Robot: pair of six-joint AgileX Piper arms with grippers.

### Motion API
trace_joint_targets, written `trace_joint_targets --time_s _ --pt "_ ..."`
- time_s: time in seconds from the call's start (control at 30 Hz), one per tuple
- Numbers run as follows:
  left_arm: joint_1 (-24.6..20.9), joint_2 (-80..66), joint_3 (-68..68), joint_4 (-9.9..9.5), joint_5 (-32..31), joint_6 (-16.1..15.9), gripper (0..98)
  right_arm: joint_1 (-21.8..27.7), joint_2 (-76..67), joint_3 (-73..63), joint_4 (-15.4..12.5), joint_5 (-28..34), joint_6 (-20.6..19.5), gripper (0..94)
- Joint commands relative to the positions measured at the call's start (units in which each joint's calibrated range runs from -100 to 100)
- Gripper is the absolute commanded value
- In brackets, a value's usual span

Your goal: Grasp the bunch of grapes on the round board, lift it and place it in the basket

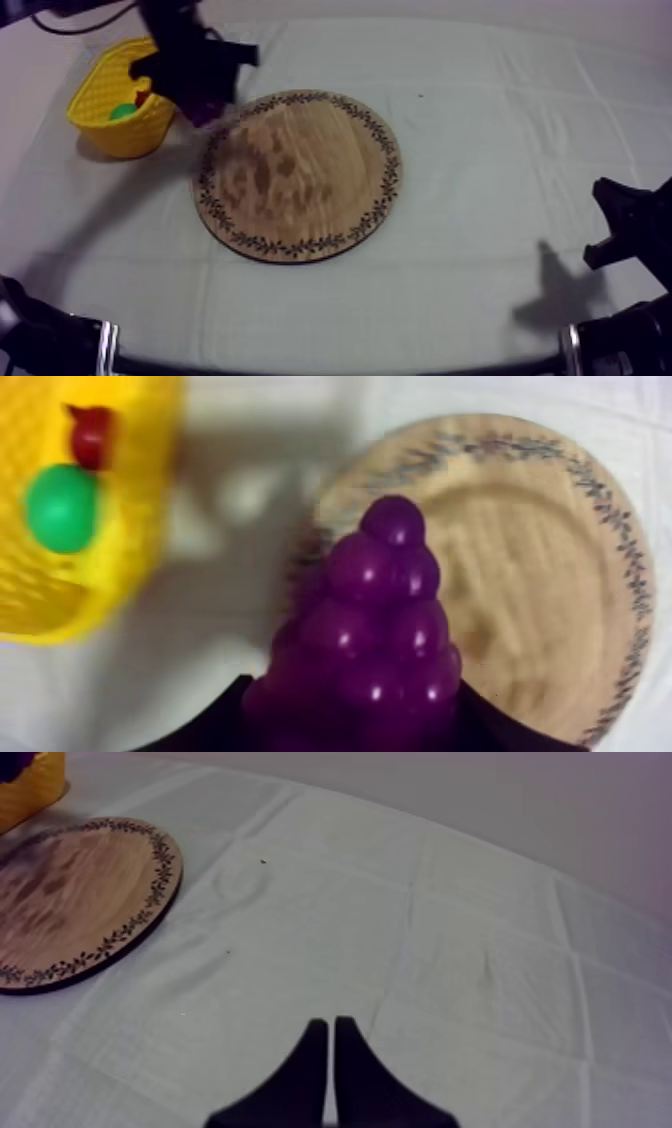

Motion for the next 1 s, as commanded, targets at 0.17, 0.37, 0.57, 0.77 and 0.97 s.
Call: trace_joint_targets --time_s 0.17,0.37,0.57,0.77,0.97 --pt "-9.8 -14.7 7.9 -1.98 -9.2 -9.6 54.8 0.0 0.0 0.0 0.0 0.0 0.0 0.4" --pt "-15.1 -12.9 6.5 -2.11 -19.6 -12.9 54.8 0.0 0.0 0.0 0.0 0.0 0.0 0.4" --pt "-18.5 -7.3 4.9 -2.07 -27.0 -15.5 55.2 0.0 0.0 0.0 0.0 0.0 0.0 0.4" --pt "-20.5 -1.0 3.9 -1.95 -31.6 -16.4 55.1 0.0 0.0 0.0 0.0 0.0 0.0 0.4" --pt "-21.6 2.9 3.9 -0.90 -34.6 -17.3 55.4 0.0 0.0 0.0 0.0 0.0 0.0 0.4"
